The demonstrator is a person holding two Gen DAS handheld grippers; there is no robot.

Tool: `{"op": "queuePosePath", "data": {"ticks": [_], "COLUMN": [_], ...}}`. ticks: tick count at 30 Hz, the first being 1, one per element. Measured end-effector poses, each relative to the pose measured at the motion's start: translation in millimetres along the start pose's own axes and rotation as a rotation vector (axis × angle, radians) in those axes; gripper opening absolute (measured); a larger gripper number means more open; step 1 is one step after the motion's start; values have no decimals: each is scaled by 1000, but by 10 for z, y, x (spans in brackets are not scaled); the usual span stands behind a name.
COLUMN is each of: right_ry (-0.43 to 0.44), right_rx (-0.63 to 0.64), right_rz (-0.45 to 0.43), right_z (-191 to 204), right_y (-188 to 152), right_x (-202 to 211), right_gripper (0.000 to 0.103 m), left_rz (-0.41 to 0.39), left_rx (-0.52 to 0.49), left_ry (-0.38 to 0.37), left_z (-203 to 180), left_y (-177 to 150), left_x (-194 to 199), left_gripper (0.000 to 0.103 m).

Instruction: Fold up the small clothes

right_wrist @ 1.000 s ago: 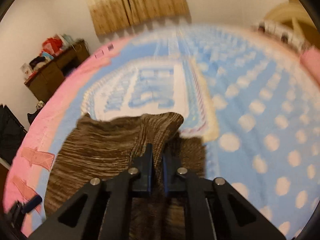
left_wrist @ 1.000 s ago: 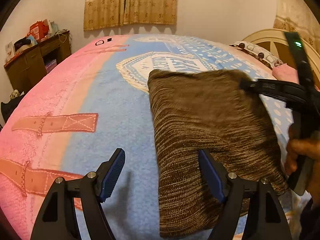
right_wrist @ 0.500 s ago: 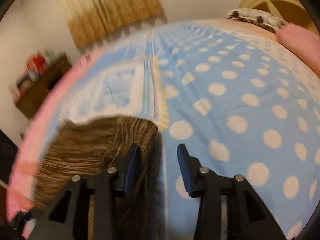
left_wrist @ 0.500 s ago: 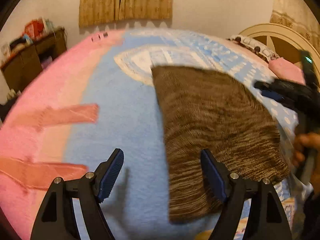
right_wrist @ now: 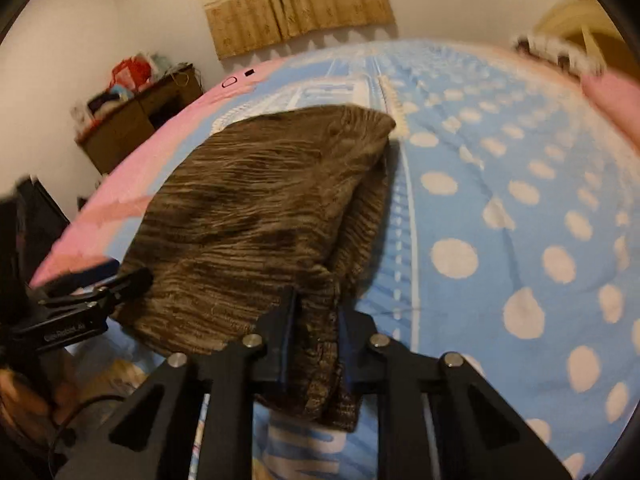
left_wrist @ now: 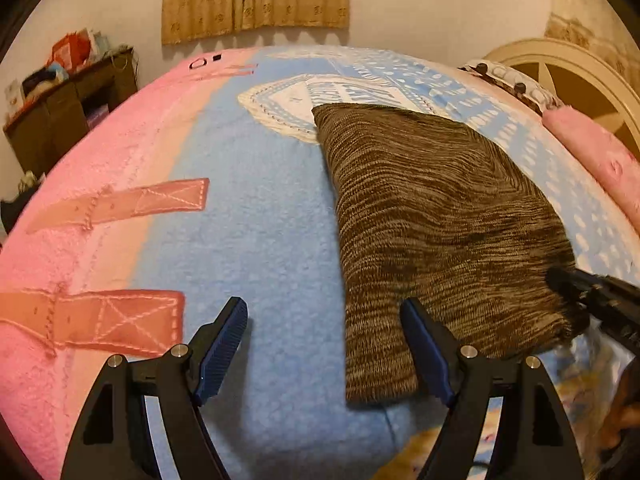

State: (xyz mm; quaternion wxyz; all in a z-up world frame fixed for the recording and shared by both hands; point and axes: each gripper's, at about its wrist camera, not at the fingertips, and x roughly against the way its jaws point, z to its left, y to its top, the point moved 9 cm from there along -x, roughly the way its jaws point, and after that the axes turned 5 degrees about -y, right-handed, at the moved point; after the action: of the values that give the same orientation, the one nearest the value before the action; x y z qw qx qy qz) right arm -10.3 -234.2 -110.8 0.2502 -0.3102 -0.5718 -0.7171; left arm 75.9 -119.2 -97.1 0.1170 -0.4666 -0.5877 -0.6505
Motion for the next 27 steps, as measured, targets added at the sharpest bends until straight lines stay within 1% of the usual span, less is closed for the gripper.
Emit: {"op": "queuePosePath", "data": {"ticks": [1, 2, 4, 6, 8, 9, 10, 11, 12, 13, 15, 16, 18, 20, 21, 22, 23, 24, 25, 26, 27], "right_ry": [39, 50, 22, 44, 60, 51, 28, 5, 0, 11, 40, 45, 32, 1, -31, -28, -7, 0, 17, 28, 34], "right_rx": [-31, -53, -61, -83, -101, -105, -111, -109, -102, -88, -68, -57, -26, 24, 36, 31, 22, 19, 9, 3, -3], "right_rz": [15, 30, 44, 35, 49, 49, 22, -33, -72, -127, -164, -167, -149, -67, -13, -39, -49, -38, -19, -9, -12], "right_z": [-16, -67, -197, -260, -288, -304, -341, -360, -345, -283, -135, -72, 36, 88, 44, 1, -13, -32, -38, -49, -56], "right_y": [-41, -101, -263, -310, -287, -237, -161, -39, 56, 226, 431, 506, 597, 531, 427, 377, 371, 357, 376, 409, 444], "right_x": [61, 75, 63, 114, 163, 195, 267, 365, 417, 483, 453, 385, 152, -231, -396, -383, -356, -338, -310, -285, -245], "right_gripper": [17, 16, 13, 13, 20, 20, 20, 22, 23, 23, 23, 23, 23, 23, 23, 22, 22, 22, 22, 23, 25], "left_rz": [2, 6, 18, 10, -36, -69, -92, -118, -128, -135, -140, -138, -108, -32, 4, -10, -33, -19, -2, 23, 21], "left_rx": [-9, -21, -35, -50, -68, -81, -87, -90, -85, -76, -73, -69, -44, -31, -14, 33, 58, 89, 100, 101, 94], "left_ry": [-2, -10, -26, -23, -7, 0, 7, 16, 17, 17, 10, 17, 64, 100, 89, 38, 14, -2, -20, -37, -42], "left_z": [4, 4, -3, -2, 5, 9, 11, 4, -11, -50, -134, -145, -113, -31, 13, 74, 120, 176, 192, 199, 196], "left_y": [-4, -18, -36, -2, 118, 215, 300, 445, 546, 680, 885, 947, 1024, 929, 848, 768, 757, 748, 757, 814, 885], "left_x": [13, 24, 30, 82, 196, 261, 288, 303, 286, 241, 92, 17, -239, -555, -664, -712, -689, -698, -705, -684, -643], "left_gripper": [79, 79, 79, 79, 79, 79, 79, 79, 79, 79, 79, 79, 79, 79, 81, 82, 84, 87, 87, 87, 87]}}
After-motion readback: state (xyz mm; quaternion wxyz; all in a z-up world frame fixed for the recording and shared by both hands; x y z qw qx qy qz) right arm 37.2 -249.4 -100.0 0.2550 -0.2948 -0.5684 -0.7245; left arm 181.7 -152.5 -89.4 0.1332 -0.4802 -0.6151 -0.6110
